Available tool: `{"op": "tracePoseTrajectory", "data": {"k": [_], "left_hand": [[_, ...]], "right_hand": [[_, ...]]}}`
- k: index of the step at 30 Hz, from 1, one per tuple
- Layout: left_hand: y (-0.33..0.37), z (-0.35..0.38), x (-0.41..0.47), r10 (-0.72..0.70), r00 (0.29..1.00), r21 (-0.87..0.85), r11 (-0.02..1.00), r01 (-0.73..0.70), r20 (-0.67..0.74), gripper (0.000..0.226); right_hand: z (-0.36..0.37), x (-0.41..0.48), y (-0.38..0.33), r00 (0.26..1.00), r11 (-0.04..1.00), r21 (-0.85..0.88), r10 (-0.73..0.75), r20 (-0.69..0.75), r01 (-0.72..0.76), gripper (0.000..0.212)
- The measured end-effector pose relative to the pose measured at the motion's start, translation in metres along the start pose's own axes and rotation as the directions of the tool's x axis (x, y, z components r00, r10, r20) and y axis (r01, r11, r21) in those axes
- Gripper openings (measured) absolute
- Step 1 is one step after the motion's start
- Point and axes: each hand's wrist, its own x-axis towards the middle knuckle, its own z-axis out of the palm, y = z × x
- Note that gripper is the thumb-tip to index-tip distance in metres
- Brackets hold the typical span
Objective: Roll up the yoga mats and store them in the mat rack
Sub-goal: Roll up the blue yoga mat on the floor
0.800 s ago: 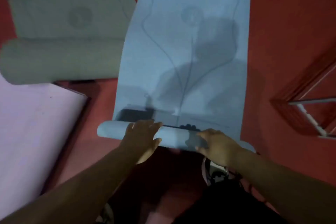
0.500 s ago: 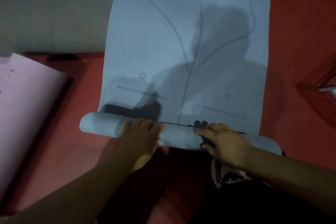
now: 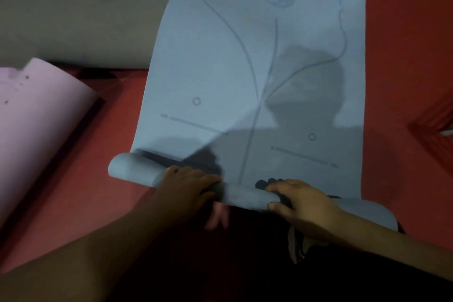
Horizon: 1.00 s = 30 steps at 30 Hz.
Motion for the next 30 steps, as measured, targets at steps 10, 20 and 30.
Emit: {"op": "tracePoseTrajectory", "data": {"k": [10, 20, 30], "left_hand": [[0.054, -0.023, 0.022, 0.019, 0.947, -0.059, 0.998, 0.000, 0.321, 0.045], [0.054, -0.002, 0.037, 0.017, 0.866, -0.072, 0.997, 0.022, 0.499, 0.042], [0.053, 0.026, 0.018, 0.021, 0.930, 0.113, 0.991, -0.066, 0.366, 0.091]], "right_hand": [[-0.024, -0.032, 0.043, 0.996, 0.991, 0.106, 0.080, 0.043, -0.084, 0.032], [0.018, -0.040, 0.057, 0.996, 0.989, 0.142, 0.052, -0.076, -0.041, 0.027], [0.036, -0.031, 0.068, 0.984, 0.999, 0.042, 0.000, -0.179, 0.008, 0.027]]}}
